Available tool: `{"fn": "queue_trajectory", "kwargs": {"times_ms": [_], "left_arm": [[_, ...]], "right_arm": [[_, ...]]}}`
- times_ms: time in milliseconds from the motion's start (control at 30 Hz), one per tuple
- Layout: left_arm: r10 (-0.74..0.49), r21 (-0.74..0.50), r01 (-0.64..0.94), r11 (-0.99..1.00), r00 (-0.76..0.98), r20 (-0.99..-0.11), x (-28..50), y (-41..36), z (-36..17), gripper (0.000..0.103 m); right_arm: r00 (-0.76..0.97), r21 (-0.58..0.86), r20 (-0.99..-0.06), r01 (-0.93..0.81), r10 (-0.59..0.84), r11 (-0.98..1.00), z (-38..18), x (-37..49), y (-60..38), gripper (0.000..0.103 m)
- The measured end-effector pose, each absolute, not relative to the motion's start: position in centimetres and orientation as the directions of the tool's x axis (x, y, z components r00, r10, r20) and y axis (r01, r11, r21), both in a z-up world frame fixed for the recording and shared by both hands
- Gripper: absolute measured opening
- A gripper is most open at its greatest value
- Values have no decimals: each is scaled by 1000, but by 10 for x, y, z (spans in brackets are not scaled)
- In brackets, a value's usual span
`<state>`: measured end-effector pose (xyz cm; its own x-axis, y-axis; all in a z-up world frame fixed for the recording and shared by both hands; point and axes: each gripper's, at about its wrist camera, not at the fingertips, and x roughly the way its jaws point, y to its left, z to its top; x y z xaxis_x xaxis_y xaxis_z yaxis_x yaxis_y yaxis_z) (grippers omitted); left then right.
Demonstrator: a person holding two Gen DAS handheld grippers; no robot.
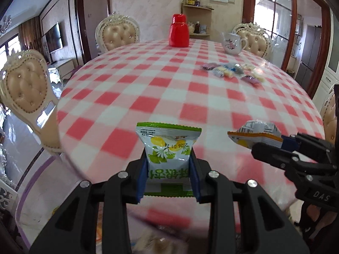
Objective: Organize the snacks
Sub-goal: 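Lower both snacks into the clear box and open both tools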
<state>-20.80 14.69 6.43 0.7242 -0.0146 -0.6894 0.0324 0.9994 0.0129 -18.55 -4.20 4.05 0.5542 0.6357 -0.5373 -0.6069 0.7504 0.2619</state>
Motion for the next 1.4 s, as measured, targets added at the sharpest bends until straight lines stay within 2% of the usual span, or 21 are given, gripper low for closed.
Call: {"fn": "queue_trajectory", "kwargs": {"times_ms": [467, 667, 867, 900, 933, 1000, 1100, 1400], "left_arm": [[152, 151, -58, 987, 647, -747, -253, 240, 46, 35], [191, 141, -130, 981, 597, -779, -269, 277, 28, 35], [214, 152, -156, 976, 562, -799, -266, 289, 18, 36], [231, 175, -153, 973, 553, -800, -266, 288, 16, 40], [253, 200, -156, 967, 543, -801, -266, 288, 15, 60], [300, 240, -181, 954, 546, -782, -267, 289, 16, 87], [329, 257, -205, 944, 540, -775, -266, 289, 18, 90], [362, 328, -169, 930, 589, -723, -250, 251, 38, 97]], "right_arm": [[377, 156, -595, -812, 710, 562, 28, -243, 62, 39], [314, 136, -623, -858, 717, 495, 19, -258, 85, 39], [206, 142, -609, -921, 766, 361, 18, -280, 96, 40], [196, 141, -601, -928, 775, 344, 20, -284, 97, 42], [182, 143, -587, -936, 789, 322, 22, -288, 96, 47], [170, 150, -559, -942, 811, 300, 28, -291, 93, 57], [206, 152, -522, -933, 828, 327, 39, -288, 79, 66], [399, 244, -473, -797, 785, 552, 49, -229, 5, 82]]}}
